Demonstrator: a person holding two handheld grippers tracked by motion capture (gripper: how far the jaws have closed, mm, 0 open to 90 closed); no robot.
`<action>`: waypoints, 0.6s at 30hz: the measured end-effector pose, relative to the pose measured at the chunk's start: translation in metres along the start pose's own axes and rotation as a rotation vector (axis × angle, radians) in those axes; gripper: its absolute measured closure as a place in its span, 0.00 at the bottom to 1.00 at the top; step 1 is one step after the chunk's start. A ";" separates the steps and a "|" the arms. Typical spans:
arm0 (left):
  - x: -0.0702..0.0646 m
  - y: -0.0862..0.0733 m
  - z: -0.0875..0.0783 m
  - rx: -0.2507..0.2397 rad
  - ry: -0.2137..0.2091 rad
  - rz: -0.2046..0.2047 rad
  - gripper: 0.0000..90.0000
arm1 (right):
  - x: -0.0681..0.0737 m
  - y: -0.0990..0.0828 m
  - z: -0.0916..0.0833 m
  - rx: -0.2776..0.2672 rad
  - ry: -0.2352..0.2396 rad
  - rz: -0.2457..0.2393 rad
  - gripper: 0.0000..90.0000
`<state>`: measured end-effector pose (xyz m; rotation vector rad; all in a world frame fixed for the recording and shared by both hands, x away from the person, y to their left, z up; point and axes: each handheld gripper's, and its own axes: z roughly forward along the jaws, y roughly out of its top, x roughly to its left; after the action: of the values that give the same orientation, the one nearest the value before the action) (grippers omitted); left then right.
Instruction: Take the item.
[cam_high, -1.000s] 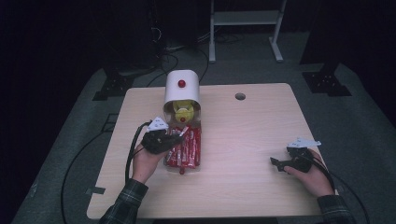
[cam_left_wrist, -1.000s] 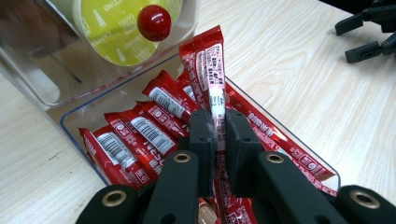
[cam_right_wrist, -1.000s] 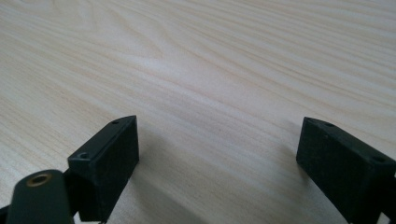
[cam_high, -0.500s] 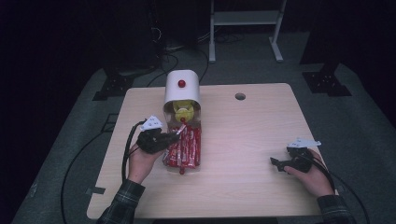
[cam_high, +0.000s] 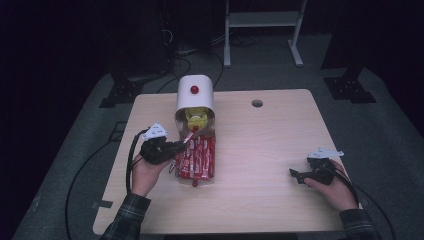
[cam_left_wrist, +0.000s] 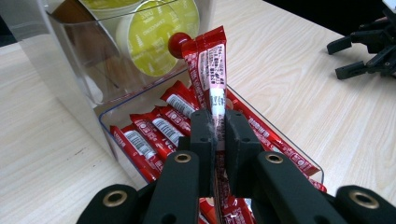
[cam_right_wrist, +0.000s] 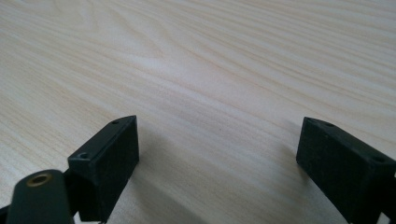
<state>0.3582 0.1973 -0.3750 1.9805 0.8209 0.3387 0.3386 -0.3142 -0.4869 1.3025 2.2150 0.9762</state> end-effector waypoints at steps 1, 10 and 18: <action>0.001 0.000 -0.001 0.000 -0.001 -0.001 0.93 | 0.000 0.000 0.000 0.000 0.000 0.000 0.13; 0.007 -0.002 -0.009 -0.005 0.010 -0.007 0.93 | 0.000 0.000 0.000 0.000 0.000 0.000 0.13; 0.016 -0.006 -0.017 -0.012 0.024 -0.020 0.93 | 0.000 0.000 0.000 0.000 0.001 -0.001 0.13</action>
<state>0.3589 0.2210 -0.3725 1.9596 0.8511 0.3554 0.3386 -0.3143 -0.4869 1.3008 2.2158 0.9765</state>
